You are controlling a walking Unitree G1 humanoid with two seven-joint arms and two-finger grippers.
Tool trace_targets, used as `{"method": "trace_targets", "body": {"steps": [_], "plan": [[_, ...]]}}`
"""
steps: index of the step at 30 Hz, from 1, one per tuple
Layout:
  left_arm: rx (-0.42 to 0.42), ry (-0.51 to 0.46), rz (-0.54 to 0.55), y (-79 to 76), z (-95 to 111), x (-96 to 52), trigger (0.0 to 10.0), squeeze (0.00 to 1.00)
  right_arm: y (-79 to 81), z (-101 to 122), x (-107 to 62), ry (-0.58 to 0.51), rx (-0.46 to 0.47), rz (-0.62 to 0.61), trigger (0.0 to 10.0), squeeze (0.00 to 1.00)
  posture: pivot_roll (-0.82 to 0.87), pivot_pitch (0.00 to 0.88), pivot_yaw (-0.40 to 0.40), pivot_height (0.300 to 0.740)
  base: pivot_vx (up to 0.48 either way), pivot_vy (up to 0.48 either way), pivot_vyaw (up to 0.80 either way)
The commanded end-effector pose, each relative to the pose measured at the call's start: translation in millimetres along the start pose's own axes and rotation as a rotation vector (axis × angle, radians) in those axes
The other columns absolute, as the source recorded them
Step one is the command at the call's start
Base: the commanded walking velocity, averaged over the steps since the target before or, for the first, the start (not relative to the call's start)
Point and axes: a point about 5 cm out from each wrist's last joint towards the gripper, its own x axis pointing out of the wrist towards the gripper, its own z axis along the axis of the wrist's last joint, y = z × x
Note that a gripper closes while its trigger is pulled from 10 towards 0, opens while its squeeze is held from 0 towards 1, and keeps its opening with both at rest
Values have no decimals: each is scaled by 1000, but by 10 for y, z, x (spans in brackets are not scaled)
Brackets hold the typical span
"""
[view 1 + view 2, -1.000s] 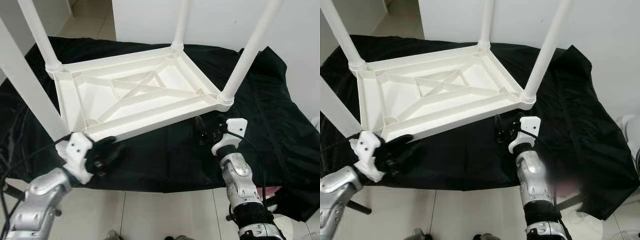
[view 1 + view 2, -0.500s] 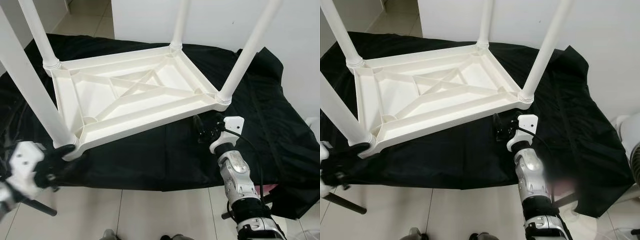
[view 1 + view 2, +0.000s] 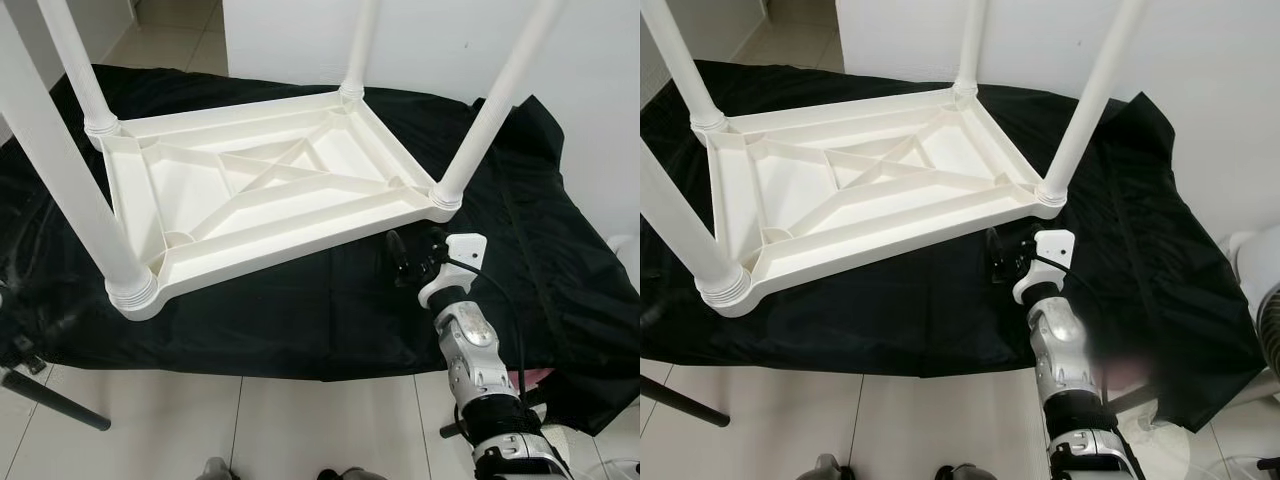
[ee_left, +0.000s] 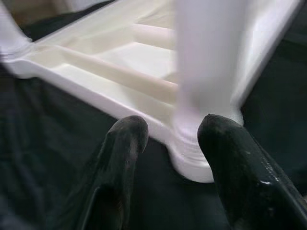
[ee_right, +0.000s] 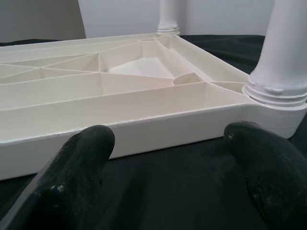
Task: Building children table
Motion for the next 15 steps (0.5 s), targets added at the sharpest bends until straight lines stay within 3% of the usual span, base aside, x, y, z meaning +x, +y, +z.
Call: {"method": "trace_targets", "body": {"steps": [1,3,8,10,13,15], "plan": [[-2,56,28,59,-73,21,10000,0,-17,-40,-21,12,-2,-6,10000,0,110,114,-90,740,0,0,0],[7,71,102,183,-105,180,10000,0,-28,-37,-20,10,-1,-16,10000,0,102,111,-87,740,0,0,0],[11,45,138,246,-87,355,10000,0,-38,-28,-14,6,0,-27,10000,0,96,109,-88,740,0,0,0],[34,25,192,294,-61,518,10000,0,-38,-38,-16,8,1,-34,10000,0,89,112,-90,740,0,0,0],[27,18,214,318,-54,605,10000,0,-41,-48,-21,12,3,-46,10000,0,82,116,-93,740,0,0,0],[43,-15,248,354,-4,748,10000,0,-31,-50,-18,15,12,-68,10000,0,66,131,-101,740,0,0,0]]}}
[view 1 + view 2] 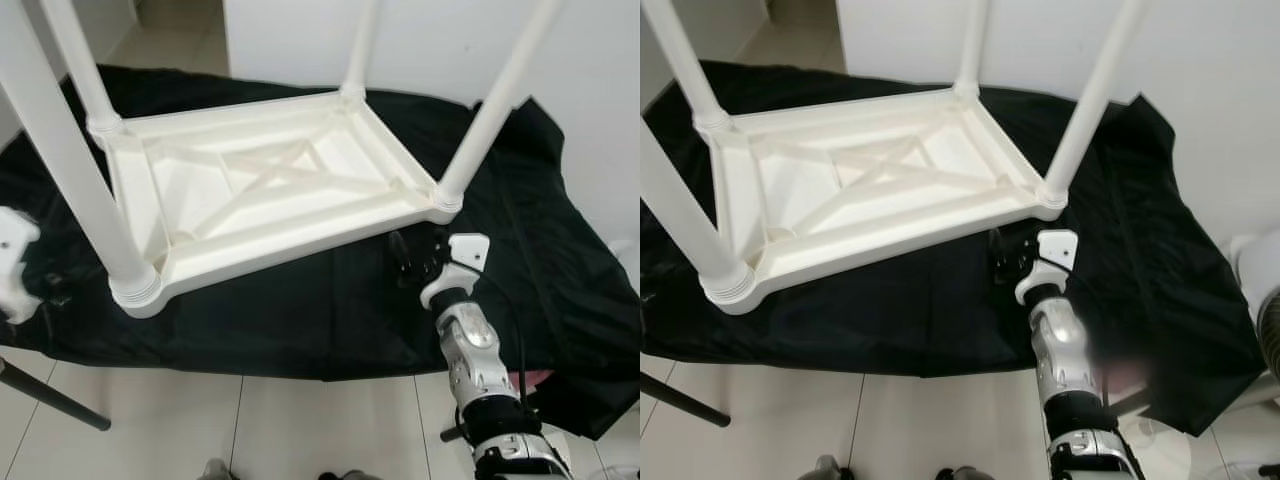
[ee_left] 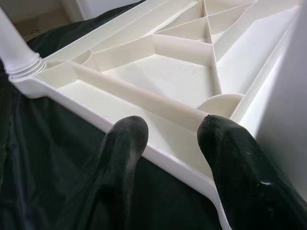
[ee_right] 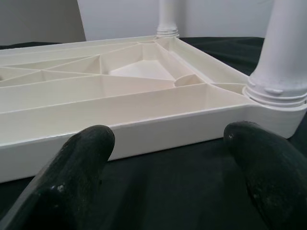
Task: Building children table
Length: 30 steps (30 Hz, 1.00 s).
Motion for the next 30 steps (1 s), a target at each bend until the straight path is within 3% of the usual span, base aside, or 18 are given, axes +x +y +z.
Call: {"method": "trace_targets", "body": {"steps": [1,7,13,17,22,28,30], "plan": [[14,12,73,1,-40,51,10000,0,-32,-32,-23,15,1,-27,10000,0,66,131,-101,740,0,0,0],[2,-21,47,-52,-3,272,10000,0,-40,-52,21,47,-16,-104,10000,0,32,138,-92,740,0,0,0],[-40,-66,-43,-184,15,348,10000,0,-114,-94,64,98,-32,-186,10000,0,15,142,-89,740,0,0,0],[-52,-106,-131,-354,9,377,10000,0,-171,-114,99,130,-23,-240,10000,0,8,144,-89,740,0,0,0],[-102,-146,-285,-711,-14,434,10000,0,-152,-134,161,147,-25,-229,10000,0,13,132,-91,740,0,0,0],[-114,-170,-302,-843,4,515,10000,0,-137,-143,214,163,-39,-214,10000,0,30,128,-97,740,0,0,0],[-143,-192,-339,-1036,29,579,10000,0,-128,-137,280,176,-41,-207,10000,0,44,124,-100,740,0,0,0]]}}
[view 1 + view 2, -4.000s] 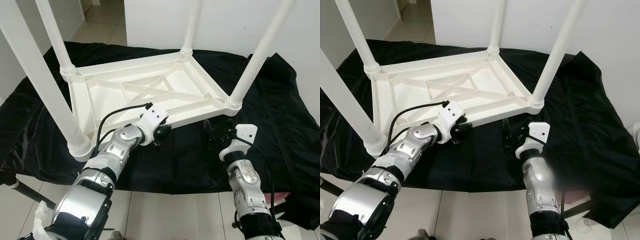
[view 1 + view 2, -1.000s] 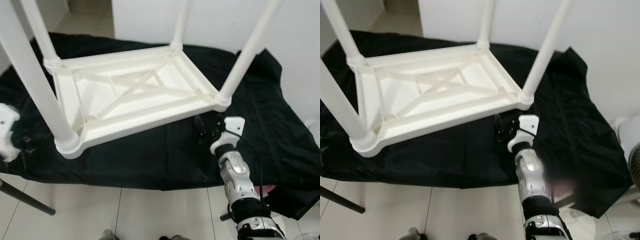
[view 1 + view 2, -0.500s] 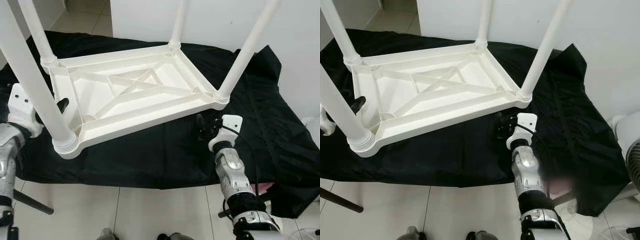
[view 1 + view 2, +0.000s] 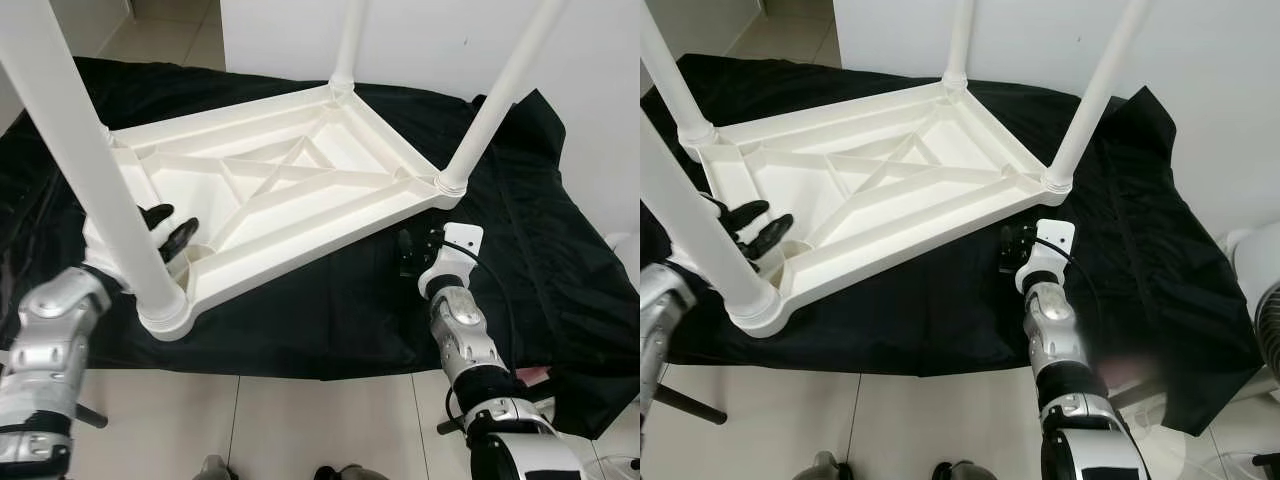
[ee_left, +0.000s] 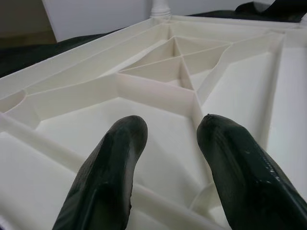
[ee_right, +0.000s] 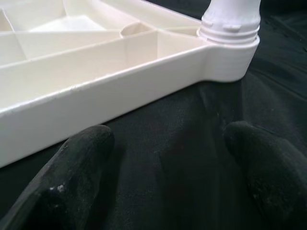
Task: Building children table
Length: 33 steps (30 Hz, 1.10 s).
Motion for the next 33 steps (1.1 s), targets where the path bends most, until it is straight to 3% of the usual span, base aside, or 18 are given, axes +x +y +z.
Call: {"method": "trace_targets", "body": {"steps": [1,3,5,7,8,10,11,15,23,27,30,33], "plan": [[-3,-10,-195,-243,-12,71,10000,0,-5,-26,18,18,-5,1,10000,0,44,124,-100,740,0,0,0],[-26,-29,-238,-416,-17,114,10000,0,12,-2,73,27,-6,5,10000,0,49,124,-104,740,0,0,0],[-26,-29,-238,-416,-17,114,10000,0,12,-2,73,27,-6,5,10000,0,49,124,-104,740,0,0,0],[-52,-36,-283,-594,-23,140,10000,0,35,37,139,40,-2,26,10000,0,62,126,-108,740,0,0,0],[-52,-36,-283,-594,-23,140,10000,0,35,37,139,40,-2,26,10000,0,62,126,-108,740,0,0,0],[-76,-43,-329,-778,-26,152,10000,0,76,71,197,56,-3,57,10000,0,68,127,-109,740,0,0,0],[-76,-43,-329,-778,-26,152,10000,0,76,71,197,56,-3,57,10000,0,68,127,-109,740,0,0,0],[-124,-65,-424,-1070,5,164,10000,0,194,75,256,104,-2,113,10000,0,78,126,-104,740,0,0,0],[-172,-84,-542,-1347,71,165,10000,0,424,92,280,120,12,226,10000,0,73,130,-91,740,0,0,0],[-176,-86,-556,-1385,82,166,10000,0,451,97,283,119,8,232,10000,0,71,131,-85,740,0,0,0],[-180,-83,-567,-1457,91,201,10000,0,393,139,310,94,-20,153,10000,0,65,133,-76,740,0,0,0],[-170,-66,-544,-1459,71,245,10000,0,192,161,309,53,-35,37,10000,0,56,138,-68,740,0,0,0]]}}
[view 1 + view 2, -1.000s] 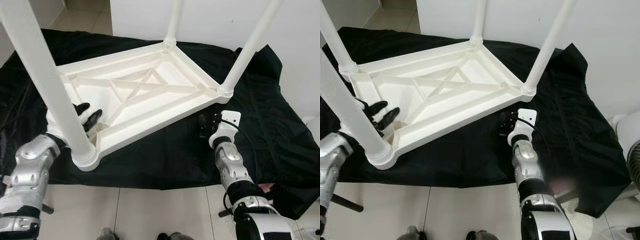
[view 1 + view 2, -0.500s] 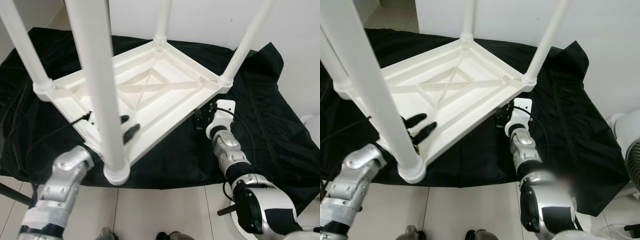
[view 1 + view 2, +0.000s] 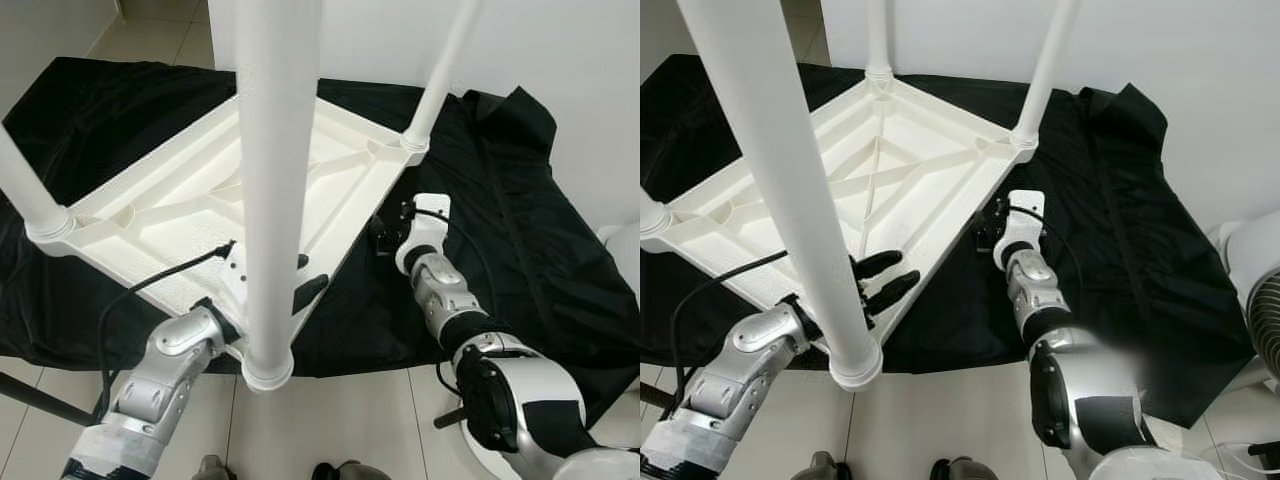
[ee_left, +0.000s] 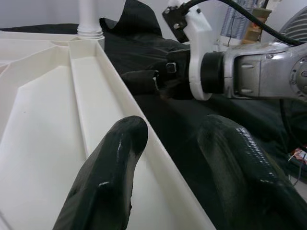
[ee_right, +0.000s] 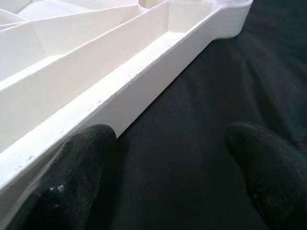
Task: Building children table
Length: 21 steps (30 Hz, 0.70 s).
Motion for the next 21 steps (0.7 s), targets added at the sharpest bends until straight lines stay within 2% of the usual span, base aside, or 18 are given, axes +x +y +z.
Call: {"method": "trace_targets", "body": {"steps": [1,7,9,13,15,16,17,21], "plan": [[7,48,-95,-73,-83,17,10000,0,-201,-25,-44,-30,2,-100,10000,0,56,139,-65,740,0,0,0],[27,73,-62,3,-88,-41,10000,0,-379,-89,-139,-76,7,-157,10000,0,55,142,-60,740,0,0,0],[54,91,-12,126,-88,-131,10000,0,-494,-146,-269,-149,32,-161,10000,0,53,144,-57,740,0,0,0],[62,102,10,184,-91,-169,10000,0,-540,-168,-332,-180,43,-159,10000,0,53,143,-57,740,0,0,0],[102,136,62,329,-104,-260,10000,0,-672,-219,-522,-245,41,-175,10000,0,41,137,-49,740,0,0,0],[102,136,62,329,-104,-260,10000,0,-672,-219,-522,-245,41,-175,10000,0,41,137,-49,740,0,0,0],[96,154,89,403,-107,-296,10000,0,-740,-246,-623,-264,34,-189,10000,0,32,131,-53,740,0,0,0],[96,151,120,499,-74,-347,10000,0,-811,-276,-750,-277,24,-205,10000,0,17,121,-55,740,0,0,0]]}}
